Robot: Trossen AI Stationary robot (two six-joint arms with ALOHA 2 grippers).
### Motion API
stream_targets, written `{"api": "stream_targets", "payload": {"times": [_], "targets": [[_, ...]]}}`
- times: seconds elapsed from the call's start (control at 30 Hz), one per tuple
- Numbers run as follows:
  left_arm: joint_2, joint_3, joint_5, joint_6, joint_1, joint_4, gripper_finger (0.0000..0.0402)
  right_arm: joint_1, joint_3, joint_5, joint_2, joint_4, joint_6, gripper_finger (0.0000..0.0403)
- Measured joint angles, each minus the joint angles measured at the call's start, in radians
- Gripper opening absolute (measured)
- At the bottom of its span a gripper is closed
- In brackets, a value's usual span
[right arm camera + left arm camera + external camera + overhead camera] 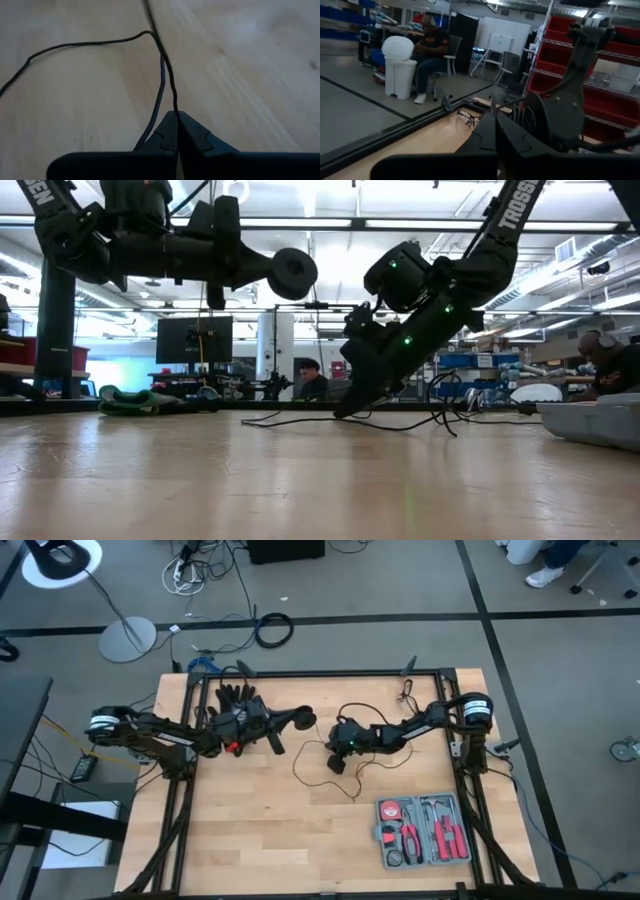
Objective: Coil cords
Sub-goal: Coil the black wire
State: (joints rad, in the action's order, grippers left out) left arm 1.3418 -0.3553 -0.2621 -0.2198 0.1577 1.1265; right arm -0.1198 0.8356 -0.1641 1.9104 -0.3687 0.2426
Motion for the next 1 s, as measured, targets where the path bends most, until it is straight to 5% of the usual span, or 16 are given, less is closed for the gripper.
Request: {"api": "stream_targets", "payload": {"times": [0.27, 0.7, 1.0], "targets": [[0.000, 0.000, 0.015, 0.000, 0.000, -0.001, 0.0000, -0.002, -0.001, -0.008, -0.052, 0.061, -0.061, 0.0026], [0.000, 0.000, -0.282, 0.113, 0.000, -0.026, 0.0000, 0.019, -0.001, 0.011, -0.182, 0.061, -0.156, 0.0080], [0.000, 0.000, -0.289, 0.132, 0.000, -0.037, 0.0000, -0.015, 0.000, -0.003, -0.121, -0.207, -0.202, 0.0082]]}}
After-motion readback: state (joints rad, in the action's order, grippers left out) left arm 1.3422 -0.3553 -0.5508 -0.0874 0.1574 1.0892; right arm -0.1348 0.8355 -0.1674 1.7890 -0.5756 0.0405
